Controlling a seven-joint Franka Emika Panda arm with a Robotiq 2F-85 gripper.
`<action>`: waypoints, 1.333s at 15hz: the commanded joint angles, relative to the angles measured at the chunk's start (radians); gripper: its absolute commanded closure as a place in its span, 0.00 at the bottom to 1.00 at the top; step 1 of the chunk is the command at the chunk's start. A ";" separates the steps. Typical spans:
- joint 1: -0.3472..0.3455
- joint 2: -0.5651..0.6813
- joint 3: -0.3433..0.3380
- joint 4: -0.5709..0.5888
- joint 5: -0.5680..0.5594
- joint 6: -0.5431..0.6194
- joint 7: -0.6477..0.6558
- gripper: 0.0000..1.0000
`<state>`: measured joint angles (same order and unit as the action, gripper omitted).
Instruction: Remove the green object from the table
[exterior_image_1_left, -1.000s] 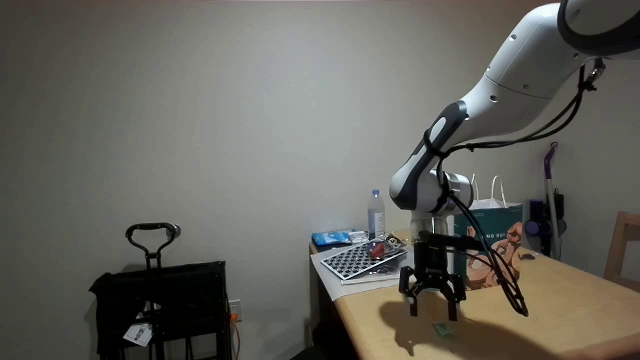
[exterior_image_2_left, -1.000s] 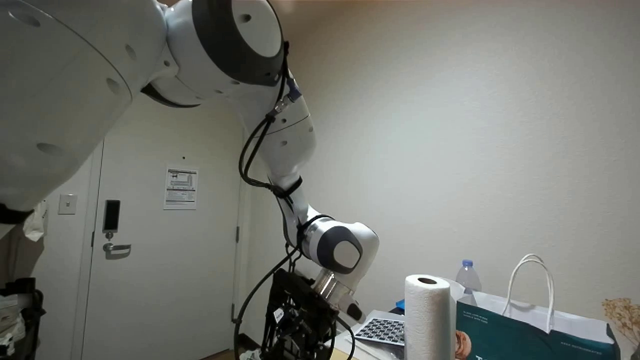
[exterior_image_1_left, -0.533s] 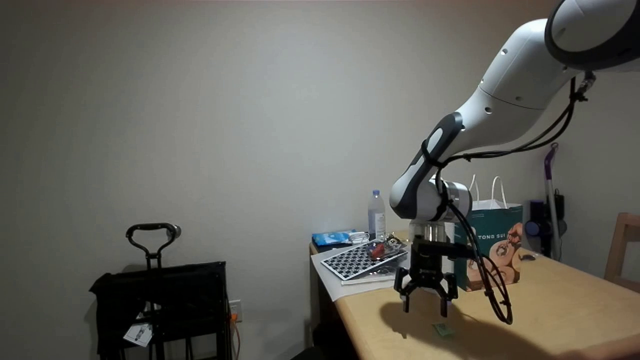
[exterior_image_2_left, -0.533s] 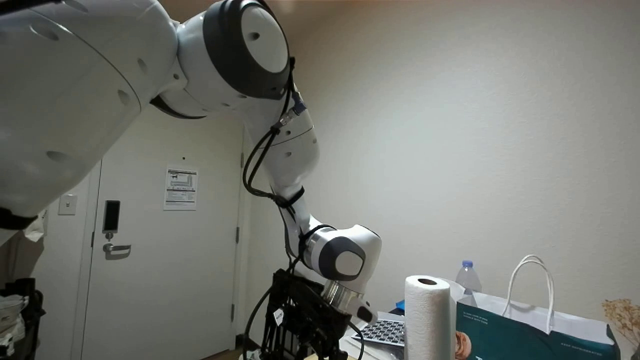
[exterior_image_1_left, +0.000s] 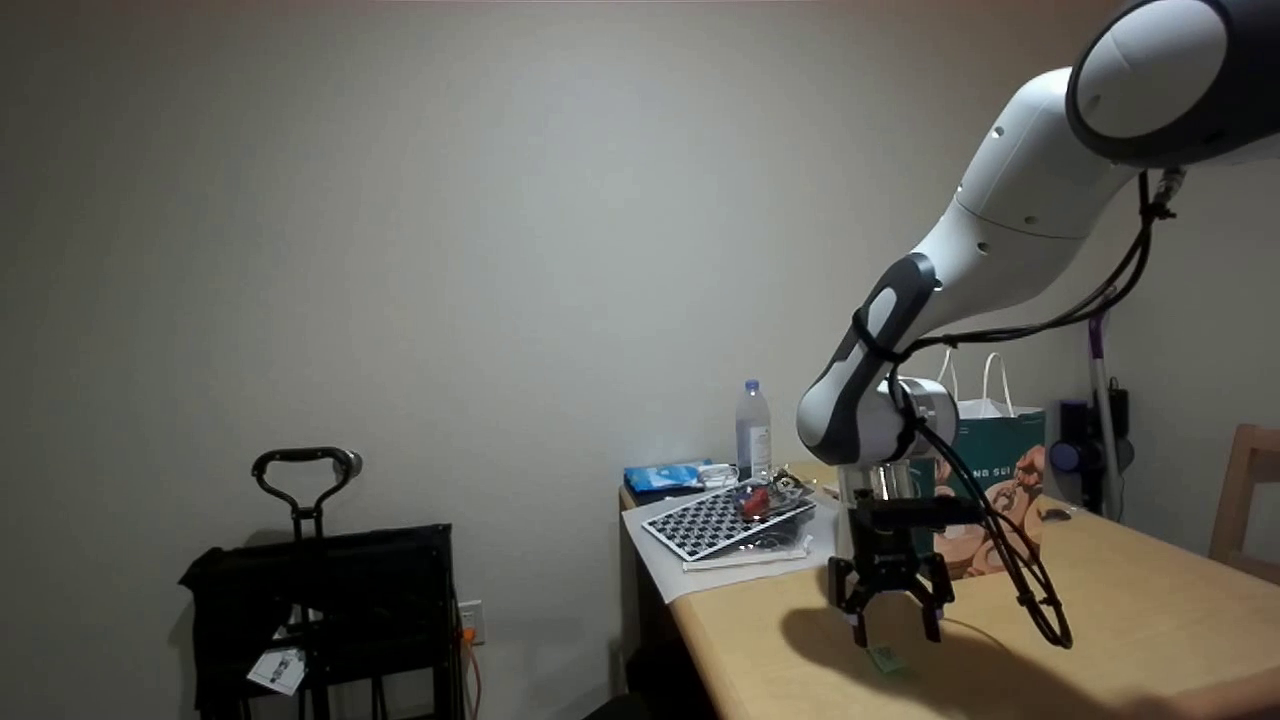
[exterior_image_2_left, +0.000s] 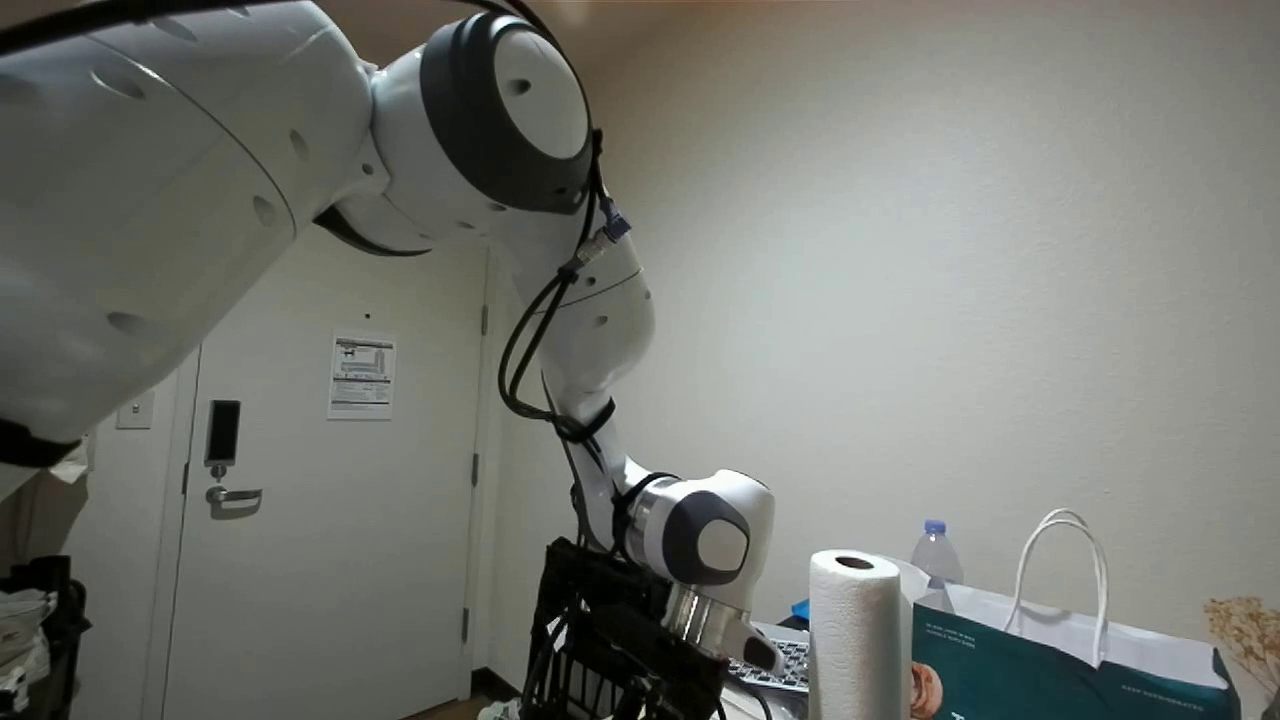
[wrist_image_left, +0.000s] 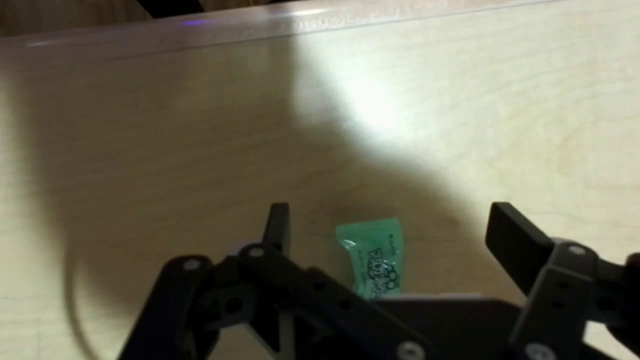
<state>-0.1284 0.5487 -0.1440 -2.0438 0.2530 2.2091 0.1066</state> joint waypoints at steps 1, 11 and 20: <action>-0.017 0.008 0.010 0.006 -0.011 -0.001 0.007 0.00; -0.010 0.084 0.028 0.126 -0.004 -0.043 0.049 0.33; -0.035 0.043 0.021 0.062 0.002 -0.068 0.017 0.74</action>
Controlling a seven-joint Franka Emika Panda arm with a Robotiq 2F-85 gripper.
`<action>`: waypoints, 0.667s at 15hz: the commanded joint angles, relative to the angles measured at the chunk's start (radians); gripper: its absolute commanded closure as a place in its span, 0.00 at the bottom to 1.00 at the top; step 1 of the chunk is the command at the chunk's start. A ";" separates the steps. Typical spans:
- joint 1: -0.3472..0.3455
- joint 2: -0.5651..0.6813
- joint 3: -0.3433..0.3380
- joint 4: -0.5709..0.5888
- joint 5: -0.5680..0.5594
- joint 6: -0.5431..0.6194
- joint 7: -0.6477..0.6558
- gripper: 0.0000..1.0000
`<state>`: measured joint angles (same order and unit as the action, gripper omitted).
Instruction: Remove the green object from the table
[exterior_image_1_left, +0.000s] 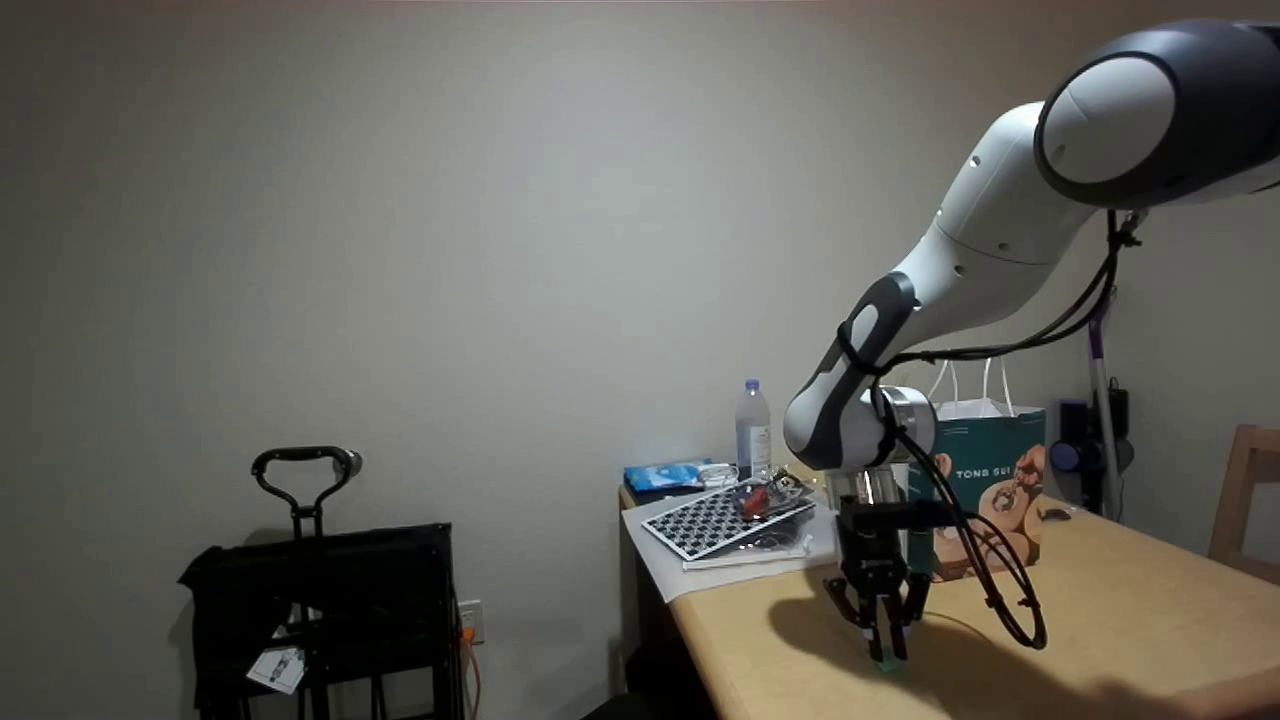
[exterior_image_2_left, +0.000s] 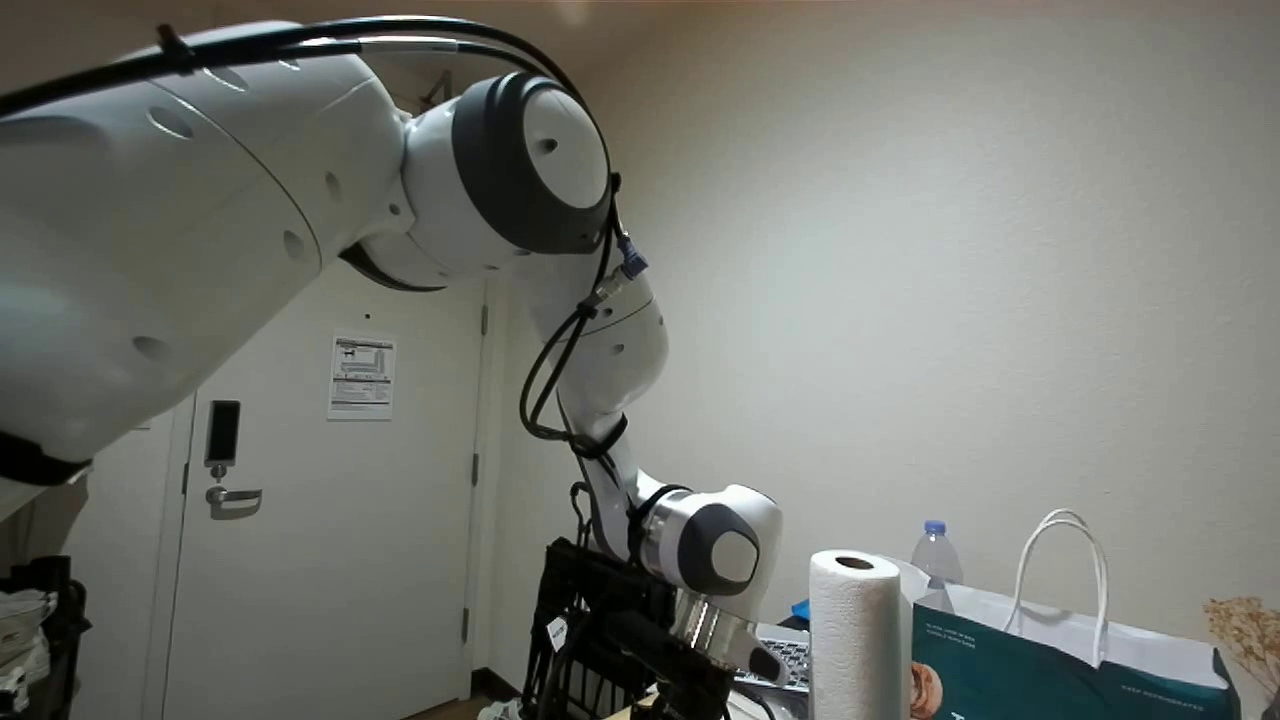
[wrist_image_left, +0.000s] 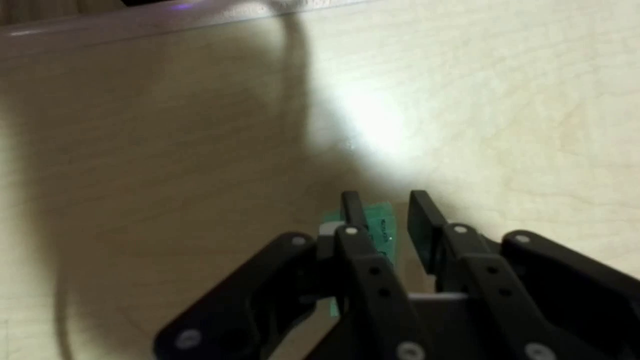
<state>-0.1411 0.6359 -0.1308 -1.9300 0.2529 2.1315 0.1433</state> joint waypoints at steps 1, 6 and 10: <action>-0.020 -0.051 0.003 -0.063 -0.002 0.025 -0.016 0.48; -0.016 -0.015 0.001 -0.024 -0.007 0.022 0.004 0.28; -0.017 0.015 0.010 0.017 -0.004 0.012 0.000 0.04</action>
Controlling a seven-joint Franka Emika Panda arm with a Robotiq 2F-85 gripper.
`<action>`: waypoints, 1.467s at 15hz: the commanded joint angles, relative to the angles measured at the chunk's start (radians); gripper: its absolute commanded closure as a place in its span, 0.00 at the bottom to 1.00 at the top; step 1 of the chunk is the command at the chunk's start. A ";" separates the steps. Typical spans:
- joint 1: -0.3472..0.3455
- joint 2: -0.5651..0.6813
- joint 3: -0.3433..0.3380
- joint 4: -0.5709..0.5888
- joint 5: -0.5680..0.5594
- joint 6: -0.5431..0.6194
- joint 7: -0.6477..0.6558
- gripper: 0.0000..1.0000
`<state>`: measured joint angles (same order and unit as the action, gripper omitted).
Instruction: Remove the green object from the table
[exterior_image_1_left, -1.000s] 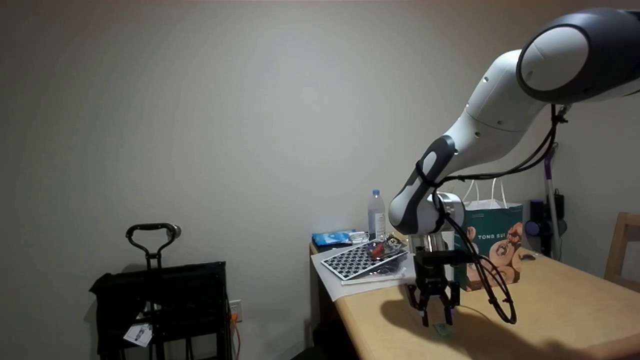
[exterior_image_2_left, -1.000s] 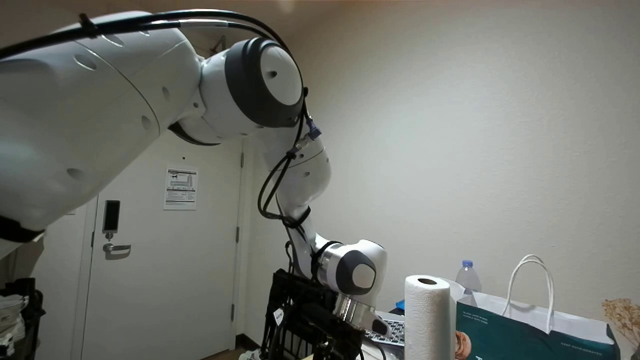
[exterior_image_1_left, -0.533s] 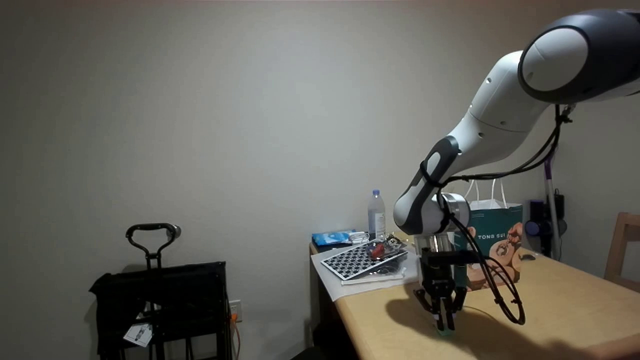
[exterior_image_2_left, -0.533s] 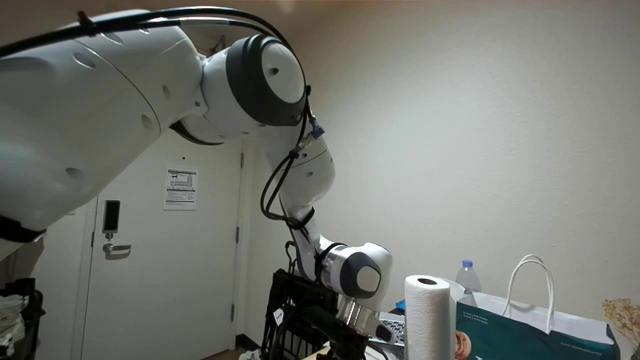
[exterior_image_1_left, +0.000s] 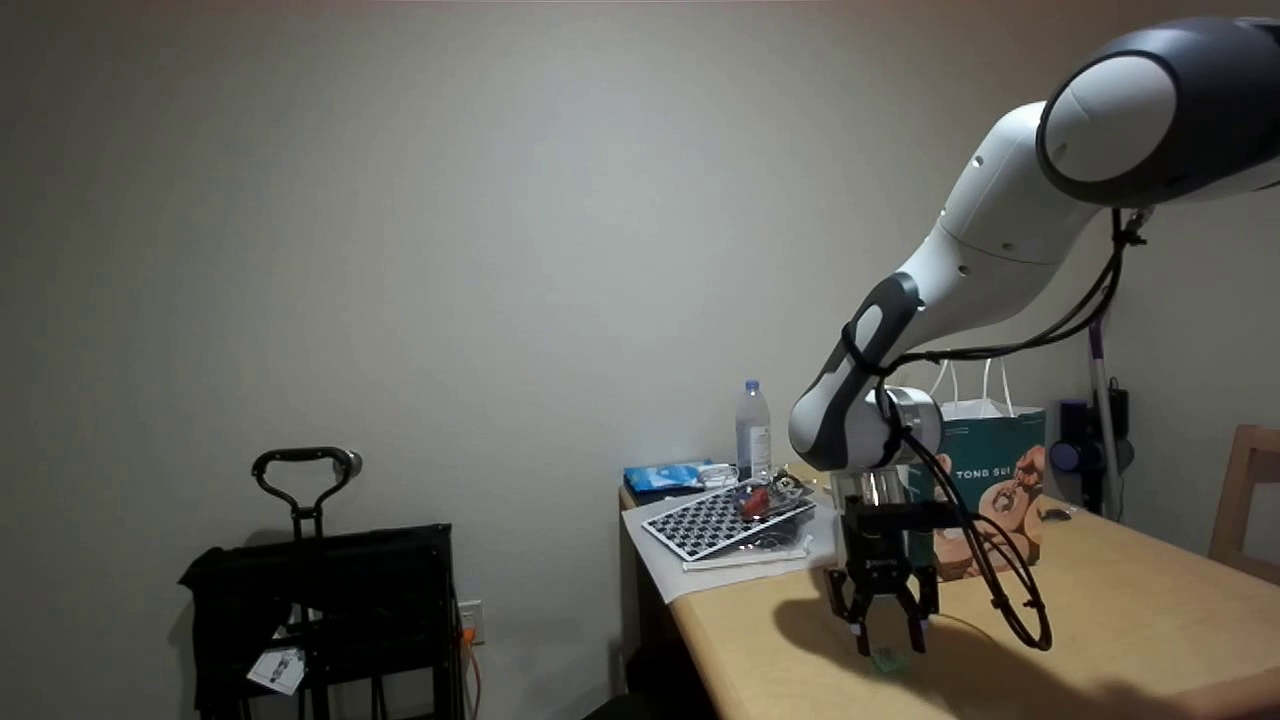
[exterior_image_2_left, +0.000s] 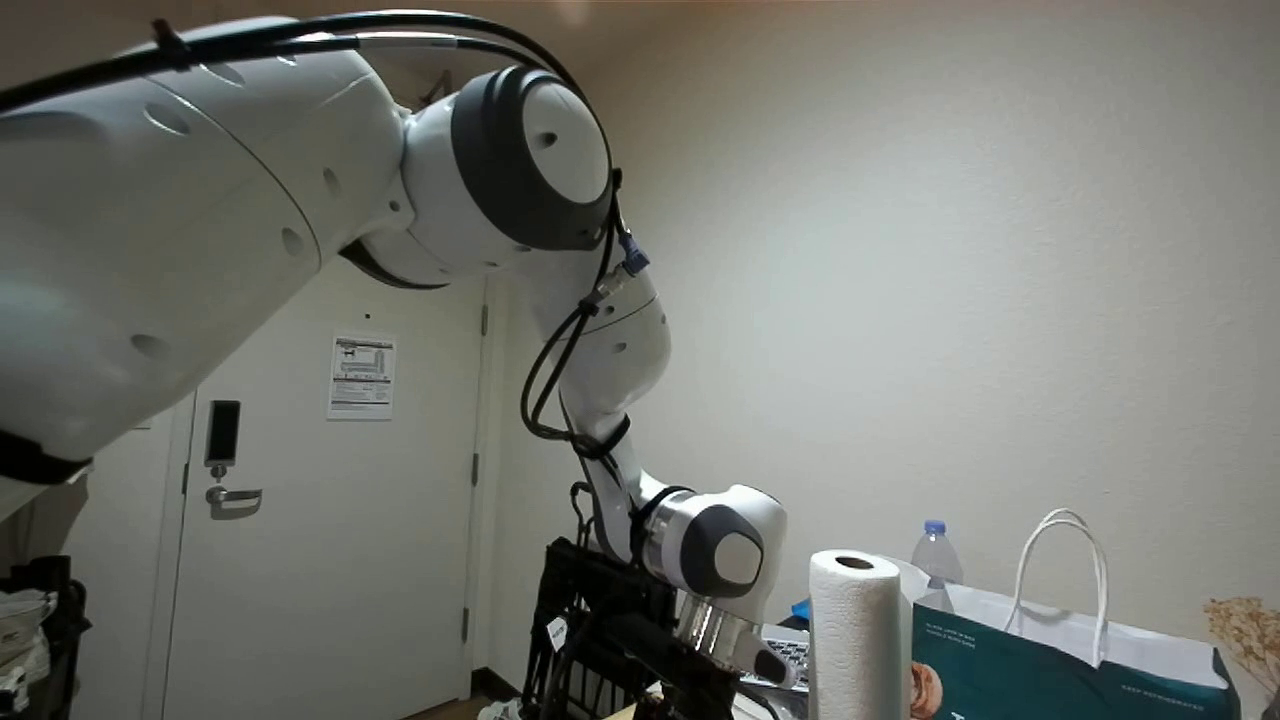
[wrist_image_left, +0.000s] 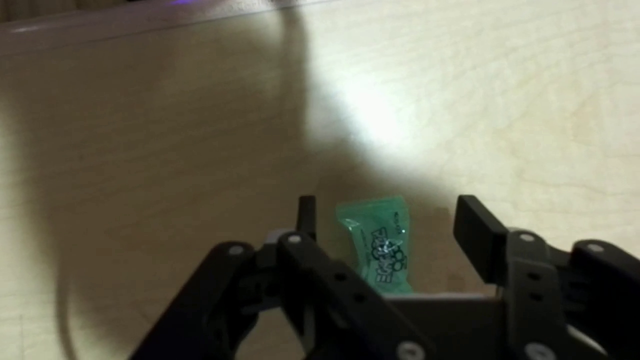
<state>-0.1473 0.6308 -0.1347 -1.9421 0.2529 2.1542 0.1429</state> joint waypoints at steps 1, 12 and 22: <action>-0.012 0.034 0.018 0.047 -0.005 -0.018 -0.003 0.01; -0.014 0.093 0.038 0.124 -0.003 -0.039 -0.021 0.77; 0.216 -0.037 -0.006 0.110 -0.170 -0.064 0.279 0.94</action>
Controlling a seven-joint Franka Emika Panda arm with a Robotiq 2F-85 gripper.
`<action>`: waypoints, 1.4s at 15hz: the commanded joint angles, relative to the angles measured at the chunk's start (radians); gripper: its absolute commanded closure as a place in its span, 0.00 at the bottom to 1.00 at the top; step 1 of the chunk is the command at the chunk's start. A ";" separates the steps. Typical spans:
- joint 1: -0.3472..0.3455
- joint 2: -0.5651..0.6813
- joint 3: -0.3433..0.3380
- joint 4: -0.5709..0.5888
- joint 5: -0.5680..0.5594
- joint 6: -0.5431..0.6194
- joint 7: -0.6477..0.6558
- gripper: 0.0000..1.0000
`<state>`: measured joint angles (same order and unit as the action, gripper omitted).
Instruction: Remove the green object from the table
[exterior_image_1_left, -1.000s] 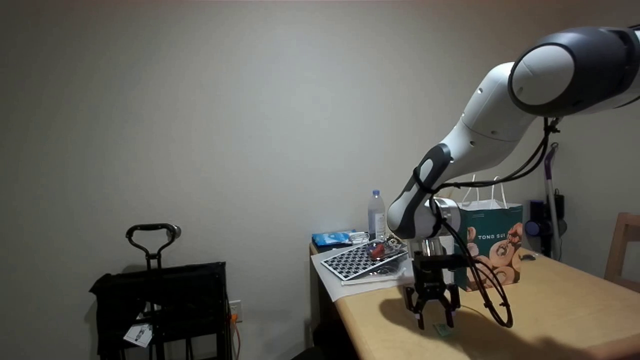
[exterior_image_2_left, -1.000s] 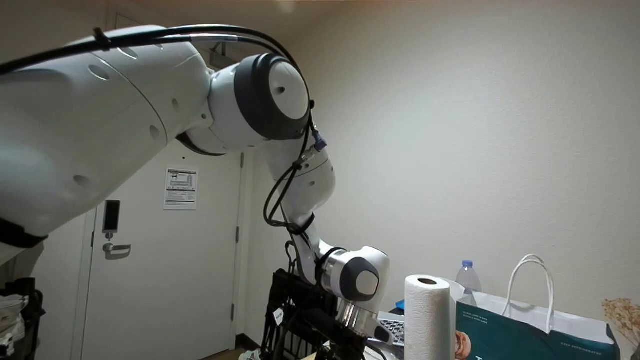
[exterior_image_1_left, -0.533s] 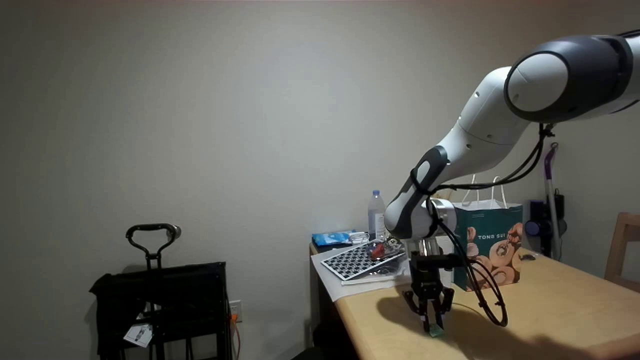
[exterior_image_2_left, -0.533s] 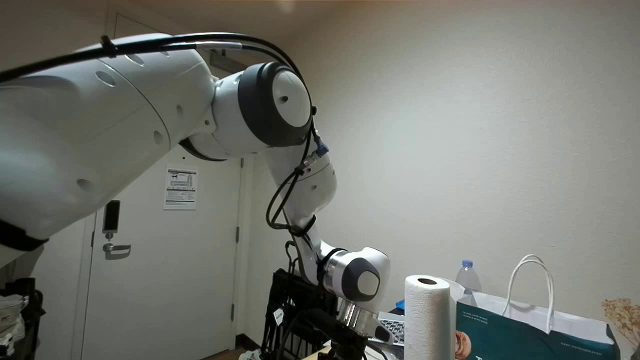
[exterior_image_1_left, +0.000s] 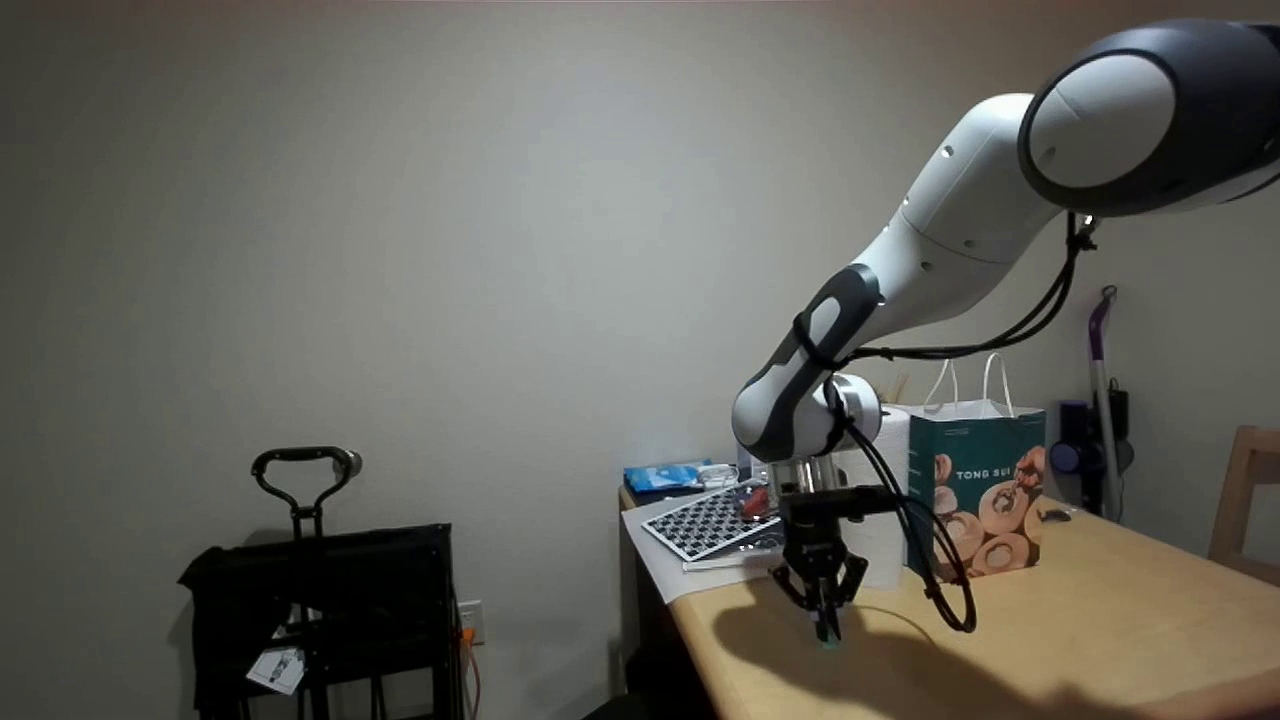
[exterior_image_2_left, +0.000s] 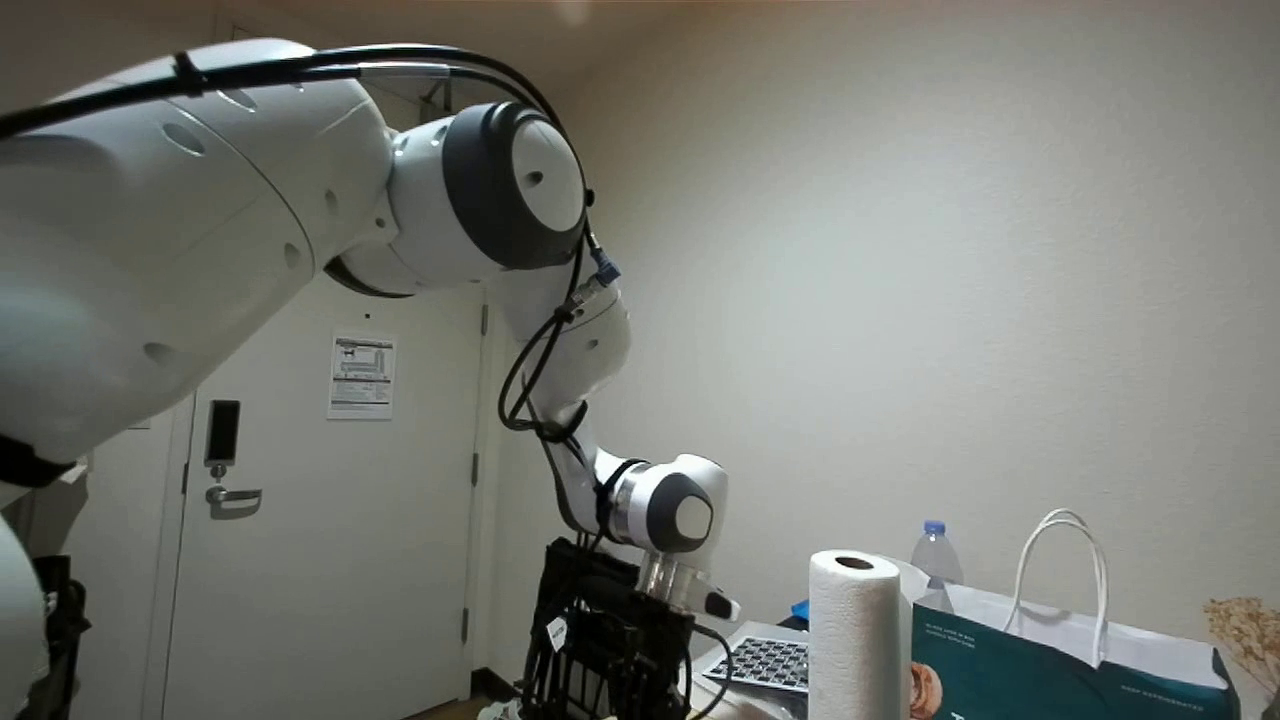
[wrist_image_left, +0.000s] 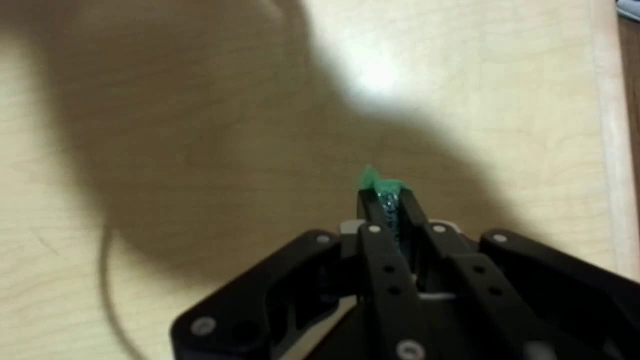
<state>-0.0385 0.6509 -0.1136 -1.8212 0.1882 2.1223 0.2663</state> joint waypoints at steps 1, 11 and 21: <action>0.153 -0.058 -0.033 0.011 -0.155 -0.057 0.224 0.94; 0.310 -0.022 0.037 0.206 -0.314 -0.306 0.389 0.89; 0.372 0.257 0.035 0.599 -0.449 -0.359 0.351 0.95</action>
<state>0.3202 0.8101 -0.0727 -1.3743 -0.2113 1.8148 0.6452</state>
